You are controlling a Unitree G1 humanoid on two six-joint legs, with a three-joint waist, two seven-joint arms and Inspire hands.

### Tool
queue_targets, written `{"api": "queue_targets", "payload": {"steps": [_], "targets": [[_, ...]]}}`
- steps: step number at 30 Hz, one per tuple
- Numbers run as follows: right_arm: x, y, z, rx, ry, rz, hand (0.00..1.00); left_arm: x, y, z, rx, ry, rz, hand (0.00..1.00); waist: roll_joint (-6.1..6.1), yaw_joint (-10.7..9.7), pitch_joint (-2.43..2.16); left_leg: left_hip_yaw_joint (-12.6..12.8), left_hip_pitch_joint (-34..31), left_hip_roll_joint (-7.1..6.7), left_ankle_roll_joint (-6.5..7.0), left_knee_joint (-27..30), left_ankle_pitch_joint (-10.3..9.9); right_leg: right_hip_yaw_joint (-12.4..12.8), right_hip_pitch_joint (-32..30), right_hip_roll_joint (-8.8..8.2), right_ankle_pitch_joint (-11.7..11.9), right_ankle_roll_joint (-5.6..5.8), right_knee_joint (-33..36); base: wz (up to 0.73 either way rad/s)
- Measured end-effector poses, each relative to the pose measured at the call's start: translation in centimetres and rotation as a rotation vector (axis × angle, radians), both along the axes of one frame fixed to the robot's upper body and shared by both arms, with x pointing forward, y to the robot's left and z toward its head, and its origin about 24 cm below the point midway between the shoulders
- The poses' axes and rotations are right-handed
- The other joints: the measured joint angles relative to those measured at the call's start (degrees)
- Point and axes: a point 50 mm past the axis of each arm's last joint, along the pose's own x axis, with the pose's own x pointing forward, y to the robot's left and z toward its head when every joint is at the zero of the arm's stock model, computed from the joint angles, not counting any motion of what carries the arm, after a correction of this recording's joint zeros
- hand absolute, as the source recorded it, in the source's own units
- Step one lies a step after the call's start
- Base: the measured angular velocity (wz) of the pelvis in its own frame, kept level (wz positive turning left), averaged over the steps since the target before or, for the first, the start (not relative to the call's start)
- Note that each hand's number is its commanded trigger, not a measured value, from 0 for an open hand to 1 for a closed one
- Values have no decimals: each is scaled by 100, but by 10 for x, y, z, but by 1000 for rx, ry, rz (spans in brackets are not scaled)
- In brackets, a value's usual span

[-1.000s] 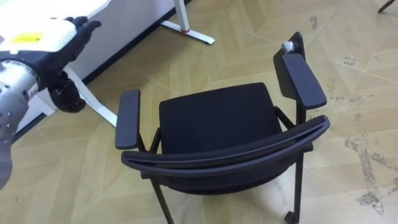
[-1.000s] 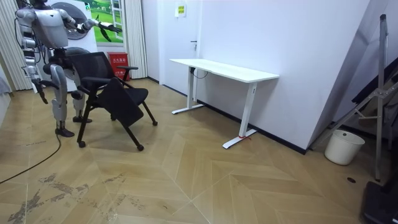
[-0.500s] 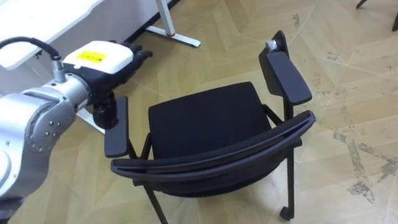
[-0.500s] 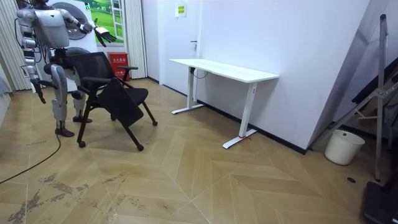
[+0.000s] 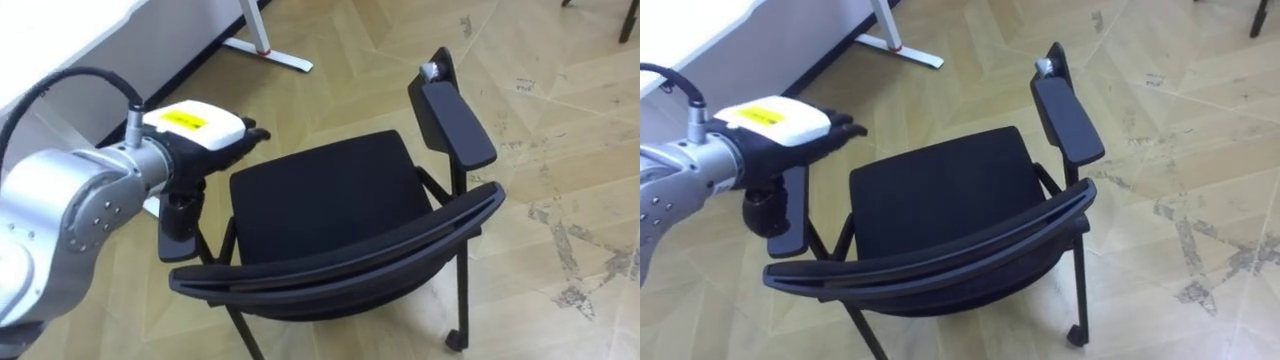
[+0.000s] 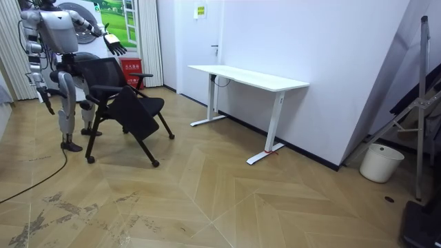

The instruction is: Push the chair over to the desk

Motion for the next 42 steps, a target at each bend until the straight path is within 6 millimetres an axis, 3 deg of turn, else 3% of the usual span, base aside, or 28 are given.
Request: {"api": "queue_targets", "payload": {"steps": [13, 14, 18, 29, 42], "targets": [[-11, 0, -1, -27, 63, -38, 0, 0, 1, -2, -99, 79, 31, 0, 63, 100, -44, 22, -44, -3, 0, 58, 0, 35, -24, 3, -13, 6, -20, -1], [-14, 0, -1, -27, 67, -53, 0, 1, 1, -3, -105, 83, 33, 0, 32, 116, -25, 23, -39, -3, 0, 70, 0, 34, -13, 2, -15, 4, -16, 0], [-18, 2, -2, -20, 70, -101, 0, -1, 1, -6, -118, 102, 32, 0, 49, 133, -40, 25, -26, -3, 0, 73, 0, 15, 0, 0, -16, 4, -1, 3], [-22, 6, -4, 2, 94, -81, 0, -9, 7, -24, -138, 209, 83, 0, -149, 143, -31, 3, -61, -2, 0, 105, 0, -6, 6, 1, -17, 4, 1, 1], [-13, 5, -3, 5, 98, -28, 0, -15, 10, -37, -170, 283, 136, 0, -126, 124, -38, -3, -105, 0, 0, 114, 0, -57, -9, -2, -16, 3, 0, 1]]}}
